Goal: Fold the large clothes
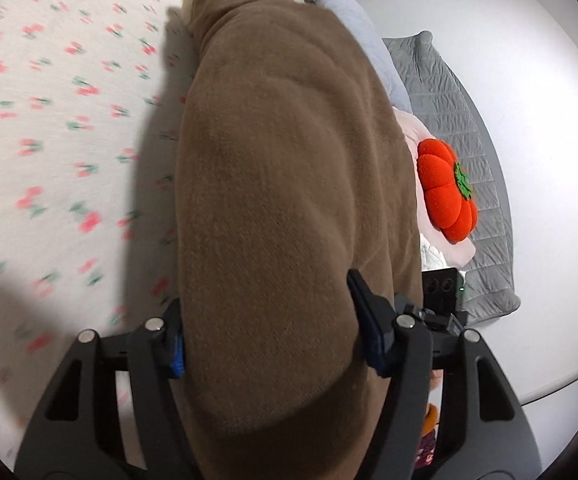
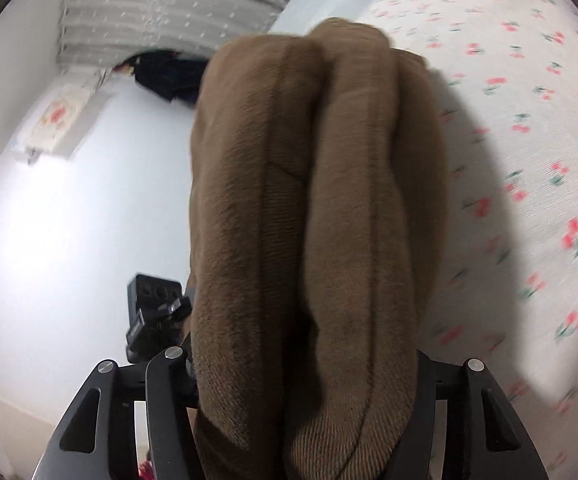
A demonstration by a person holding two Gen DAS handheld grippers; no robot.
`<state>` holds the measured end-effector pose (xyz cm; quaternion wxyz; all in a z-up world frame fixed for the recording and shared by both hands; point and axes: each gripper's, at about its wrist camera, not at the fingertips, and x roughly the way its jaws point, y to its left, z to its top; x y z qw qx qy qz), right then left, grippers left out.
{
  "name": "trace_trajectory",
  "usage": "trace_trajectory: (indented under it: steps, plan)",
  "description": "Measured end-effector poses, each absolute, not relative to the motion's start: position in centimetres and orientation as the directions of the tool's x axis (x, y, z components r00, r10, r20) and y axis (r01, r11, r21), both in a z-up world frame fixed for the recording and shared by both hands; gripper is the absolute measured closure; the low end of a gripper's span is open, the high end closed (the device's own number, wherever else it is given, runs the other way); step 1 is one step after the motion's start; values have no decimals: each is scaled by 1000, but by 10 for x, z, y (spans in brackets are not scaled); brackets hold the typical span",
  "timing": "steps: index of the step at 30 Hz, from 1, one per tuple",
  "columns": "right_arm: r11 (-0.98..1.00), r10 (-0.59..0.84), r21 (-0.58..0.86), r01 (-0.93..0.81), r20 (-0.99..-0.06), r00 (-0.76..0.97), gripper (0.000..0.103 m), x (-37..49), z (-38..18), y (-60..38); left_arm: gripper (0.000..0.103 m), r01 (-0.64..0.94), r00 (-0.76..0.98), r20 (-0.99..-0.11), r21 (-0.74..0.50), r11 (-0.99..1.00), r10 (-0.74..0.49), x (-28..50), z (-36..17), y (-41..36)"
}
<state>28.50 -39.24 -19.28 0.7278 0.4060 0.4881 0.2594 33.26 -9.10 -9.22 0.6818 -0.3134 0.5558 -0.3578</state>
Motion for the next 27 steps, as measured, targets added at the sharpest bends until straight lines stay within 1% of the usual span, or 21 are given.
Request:
trace_trajectory:
  steps: [2,6,9,11,12,14,16,18,20,24,25,27]
  plan:
    - [542,784,840,-1,-506,359,44,279,-188,-370,37,135,141,-548,-814,565,-824,321,-82,-74]
    - [518,818,855,-30,-485,310,44,258,-180,-328,37,110,156,-578,-795,596,-801,292,-66,-36]
    - [506,837,861,-44,-478,265,44,240,-181,-298,37,79,151,-588,-794,603,-794,265,-68,-2]
    - [522,836,851,-54,-498,231,43,231,-188,-281,34,68,144,-601,-787,613,-787,252,-79,12]
    - [537,828,842,-50,-515,221,42,230,-193,-276,32,64,139,-614,-777,626,-777,249,-87,15]
    - [608,778,793,-38,-586,226,30,224,-205,-270,25,79,144,-677,-719,690,-722,241,-100,21]
    - [613,767,790,11,-599,229,23,222,-214,-271,22,103,179,-691,-695,711,-701,234,-95,21]
    - [610,759,790,57,-603,245,22,217,-210,-275,22,121,195,-717,-660,742,-670,230,-83,20]
    - [666,705,745,36,-644,296,22,205,-190,-280,22,168,255,-751,-586,793,-609,221,-60,19]
    - [825,503,565,0,-734,457,22,169,-138,-273,22,266,386,-757,-455,850,-527,191,-23,18]
    - [873,424,488,-19,-738,525,22,155,-120,-266,22,298,408,-751,-427,853,-519,181,-14,15]
    - [920,330,390,-37,-719,612,22,132,-98,-249,22,356,446,-734,-380,854,-513,162,-7,15]
